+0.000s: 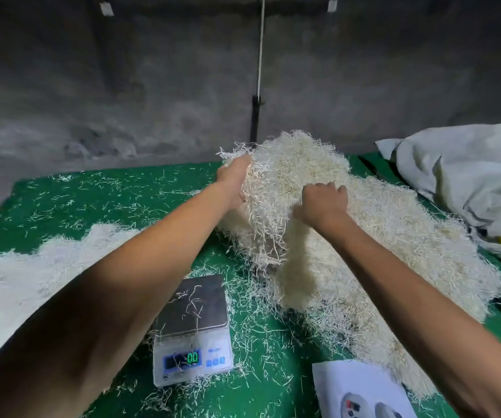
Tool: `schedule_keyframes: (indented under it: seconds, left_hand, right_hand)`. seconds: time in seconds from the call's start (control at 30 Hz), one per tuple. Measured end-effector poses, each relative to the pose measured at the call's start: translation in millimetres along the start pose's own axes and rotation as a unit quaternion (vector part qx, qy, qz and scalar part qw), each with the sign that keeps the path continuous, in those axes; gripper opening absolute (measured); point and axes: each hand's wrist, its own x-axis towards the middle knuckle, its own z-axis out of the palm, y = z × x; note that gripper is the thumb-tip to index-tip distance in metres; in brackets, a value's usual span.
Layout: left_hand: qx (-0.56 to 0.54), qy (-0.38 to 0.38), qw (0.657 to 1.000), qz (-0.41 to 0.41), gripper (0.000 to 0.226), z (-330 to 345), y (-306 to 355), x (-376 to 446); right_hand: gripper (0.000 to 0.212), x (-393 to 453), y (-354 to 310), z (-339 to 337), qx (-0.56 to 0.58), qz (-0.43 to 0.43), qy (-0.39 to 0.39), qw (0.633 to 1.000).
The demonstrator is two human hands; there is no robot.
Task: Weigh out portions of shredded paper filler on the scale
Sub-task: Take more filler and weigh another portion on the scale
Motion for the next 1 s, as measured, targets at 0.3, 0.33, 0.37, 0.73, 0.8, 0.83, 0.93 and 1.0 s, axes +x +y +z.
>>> schedule_keyframes:
  seconds: [0.3, 0.33, 0.37, 0.73, 0.8, 0.83, 0.93, 1.0]
  left_hand:
    - [0.052, -0.045, 0.996, 0.054, 0.075, -18.1, -2.0, -14.0]
    - [0.085, -0.054, 0.993, 0.059, 0.07, -24.5, -9.1, -17.0]
    - [0.095, -0.08, 0.991, 0.049, 0.064, -32.2, -17.0, -19.3]
    - [-0.225, -0.156, 0.96, -0.066, 0.047, -91.0, -48.2, -45.1]
    - [-0.133, -0.09, 0.987, -0.026, 0.053, -112.1, -57.9, -37.2]
    - [-0.075, -0.037, 0.996, -0.012, 0.065, -124.2, -64.7, -32.4]
    - [0.035, 0.003, 0.999, 0.009, 0.084, -158.2, -86.4, -22.1]
    - [-0.014, -0.044, 0.999, -0.01, 0.114, -175.9, -100.6, -19.0]
  right_hand:
    - [0.03, -16.9, -60.8, -29.1, 0.651, 0.042, -0.198, 0.731]
    - [0.022, -18.1, -66.0, -32.5, 0.693, 0.078, -0.193, 0.691]
    - [0.019, -19.5, -70.2, -36.1, 0.727, 0.113, -0.18, 0.652]
    - [0.054, -53.0, -147.8, -7.2, 0.581, -0.035, 0.025, 0.813]
    - [0.055, -56.8, -150.9, 4.5, 0.407, -0.097, 0.048, 0.907]
    - [0.057, -56.0, -152.0, 10.5, 0.392, -0.102, 0.015, 0.914]
    - [0.066, -56.6, -154.3, 25.5, 0.544, -0.075, -0.18, 0.816]
    - [0.071, -57.1, -159.3, 40.1, 0.564, -0.063, -0.217, 0.795]
